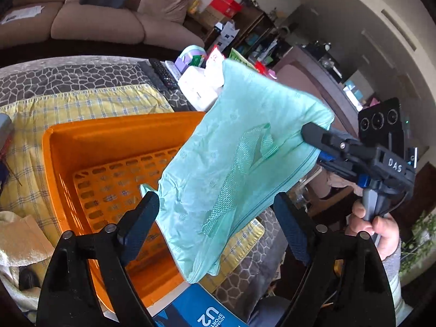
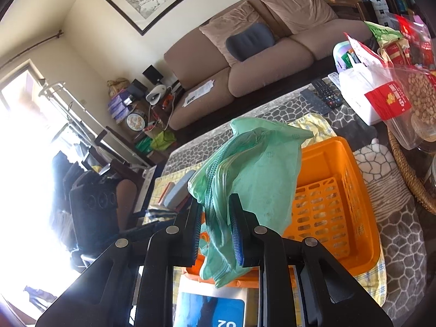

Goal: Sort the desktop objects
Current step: 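Carry the lifted green bag with the right gripper over the orange basket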

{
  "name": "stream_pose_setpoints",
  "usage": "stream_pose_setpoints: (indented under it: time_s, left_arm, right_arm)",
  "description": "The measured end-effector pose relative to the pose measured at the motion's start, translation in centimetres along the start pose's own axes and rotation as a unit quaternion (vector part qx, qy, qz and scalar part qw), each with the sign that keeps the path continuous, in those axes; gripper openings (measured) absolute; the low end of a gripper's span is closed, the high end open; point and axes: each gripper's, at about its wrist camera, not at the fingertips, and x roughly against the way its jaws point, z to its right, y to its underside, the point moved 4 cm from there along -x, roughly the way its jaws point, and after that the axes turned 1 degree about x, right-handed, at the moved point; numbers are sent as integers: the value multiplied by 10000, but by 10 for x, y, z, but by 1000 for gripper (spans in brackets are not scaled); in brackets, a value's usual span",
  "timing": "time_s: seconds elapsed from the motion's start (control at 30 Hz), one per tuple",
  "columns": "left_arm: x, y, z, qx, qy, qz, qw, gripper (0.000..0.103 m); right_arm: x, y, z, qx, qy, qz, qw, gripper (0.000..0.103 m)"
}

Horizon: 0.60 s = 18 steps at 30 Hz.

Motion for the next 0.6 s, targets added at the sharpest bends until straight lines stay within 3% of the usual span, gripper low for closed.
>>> stream_pose_setpoints:
  time_s: [0.17,0.27,0.37,0.6]
  left_arm:
    - [-1,2,-3,140,225,66,9996,30]
    - [5,-1,-2,128,105,202,9997,15]
    - [21,-8,-3,263,213,477,9983,11]
    - [39,-27,3,332,312,658,9968,11]
  right_arm:
    - [0,0,-4,63,-3,-46,10000,20]
    - [-2,0,-4,83,36,-89,9999,20]
    - [-5,1,-2,102,129,-103,9998,20]
    - [-11,2,8,-31,218,-47,9997,22]
